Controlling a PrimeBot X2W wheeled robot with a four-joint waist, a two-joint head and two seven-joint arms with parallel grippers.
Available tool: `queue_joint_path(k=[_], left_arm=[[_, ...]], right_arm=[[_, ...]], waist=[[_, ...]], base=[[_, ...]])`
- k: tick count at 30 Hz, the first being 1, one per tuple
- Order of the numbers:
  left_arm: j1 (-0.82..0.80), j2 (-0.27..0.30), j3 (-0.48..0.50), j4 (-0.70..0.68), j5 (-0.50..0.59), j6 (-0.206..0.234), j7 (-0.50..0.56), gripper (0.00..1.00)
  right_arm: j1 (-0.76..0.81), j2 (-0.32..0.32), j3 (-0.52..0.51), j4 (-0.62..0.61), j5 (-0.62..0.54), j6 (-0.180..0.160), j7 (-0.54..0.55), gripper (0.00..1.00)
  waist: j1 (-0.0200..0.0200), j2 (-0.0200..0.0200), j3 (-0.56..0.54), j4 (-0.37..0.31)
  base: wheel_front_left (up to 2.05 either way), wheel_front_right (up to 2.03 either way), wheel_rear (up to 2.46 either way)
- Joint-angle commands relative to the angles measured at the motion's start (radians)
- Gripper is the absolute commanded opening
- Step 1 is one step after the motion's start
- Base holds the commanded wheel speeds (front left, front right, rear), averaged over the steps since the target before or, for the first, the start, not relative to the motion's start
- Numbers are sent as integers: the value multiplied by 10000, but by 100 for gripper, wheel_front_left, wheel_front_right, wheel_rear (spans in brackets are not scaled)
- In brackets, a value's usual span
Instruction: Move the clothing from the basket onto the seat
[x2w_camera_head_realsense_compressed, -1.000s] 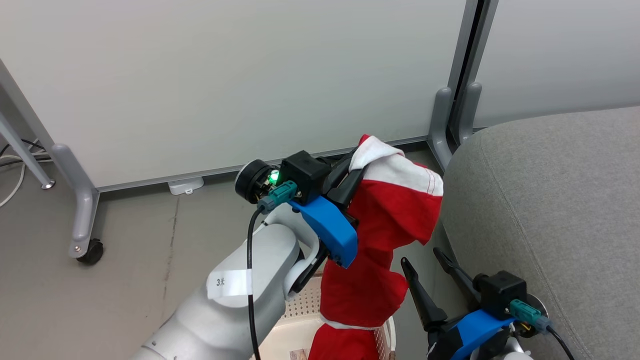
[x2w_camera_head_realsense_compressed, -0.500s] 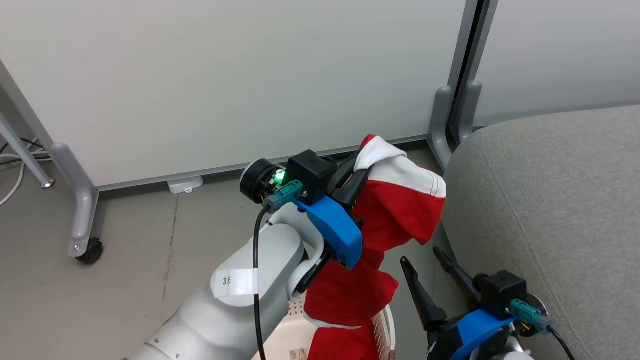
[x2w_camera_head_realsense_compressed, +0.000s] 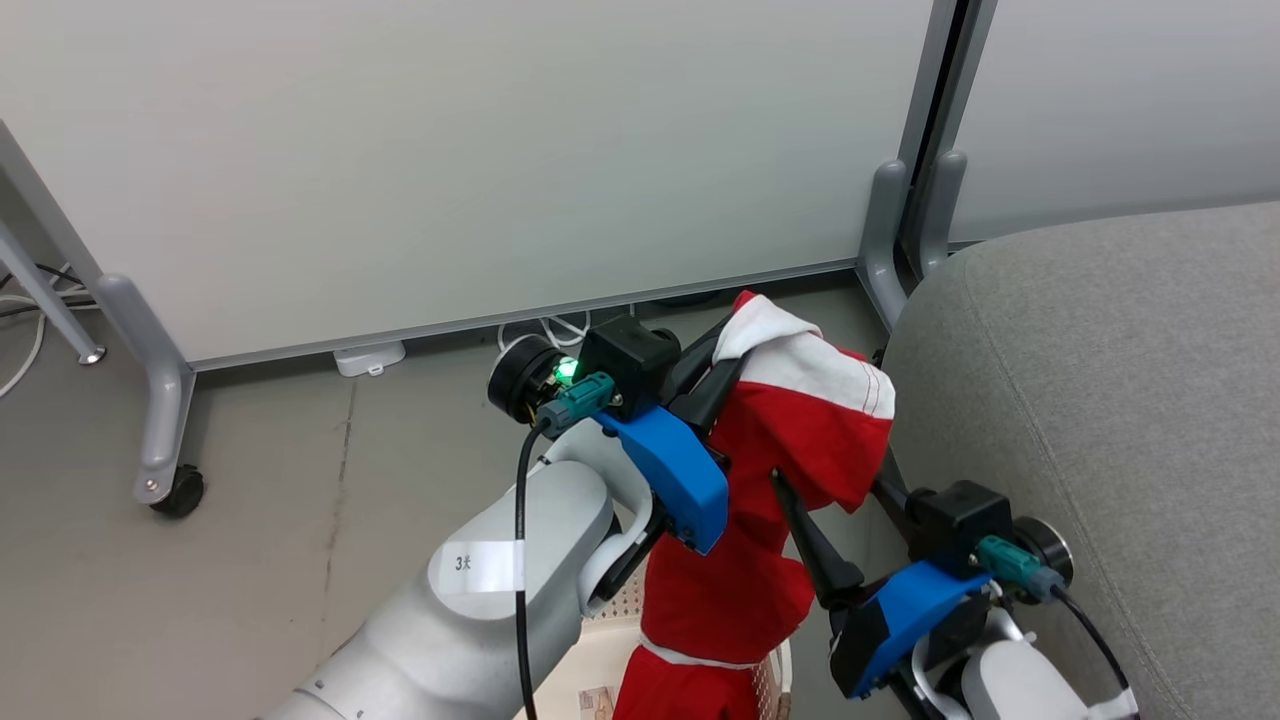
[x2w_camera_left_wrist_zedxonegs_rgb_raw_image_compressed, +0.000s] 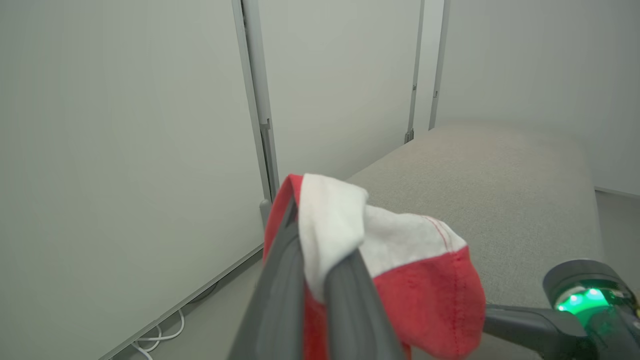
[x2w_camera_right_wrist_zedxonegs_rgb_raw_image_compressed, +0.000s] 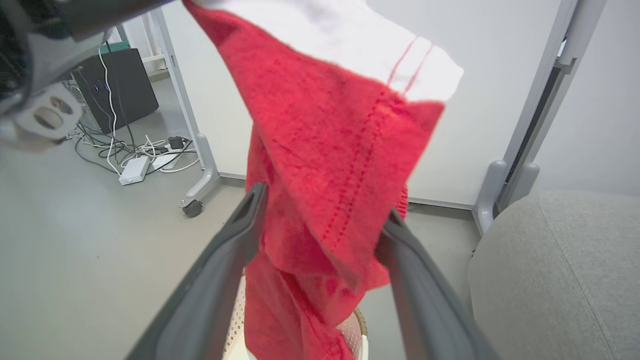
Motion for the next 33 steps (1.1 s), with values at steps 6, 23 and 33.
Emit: queue_joint_path(k=[6, 23, 33], left_arm=[[-233, 9, -224, -46, -207, 27, -51, 0], [-357, 7, -620, 130, -586, 54, -51, 0], [-271, 9, -687, 215, -721, 102, -51, 0]], right_arm=[[-859, -32, 247, 734, 195, 5, -76, 100], [-2366, -32, 1354, 2663, 1026, 5, -993, 0], [-2481, -32, 1463, 3042, 1096, 3, -1240, 0]], waist=[[0, 0, 112, 134], [0, 0, 96, 125], [0, 0, -3, 21]], base=[[0, 0, 0], [0, 0, 0], [0, 0, 0]])
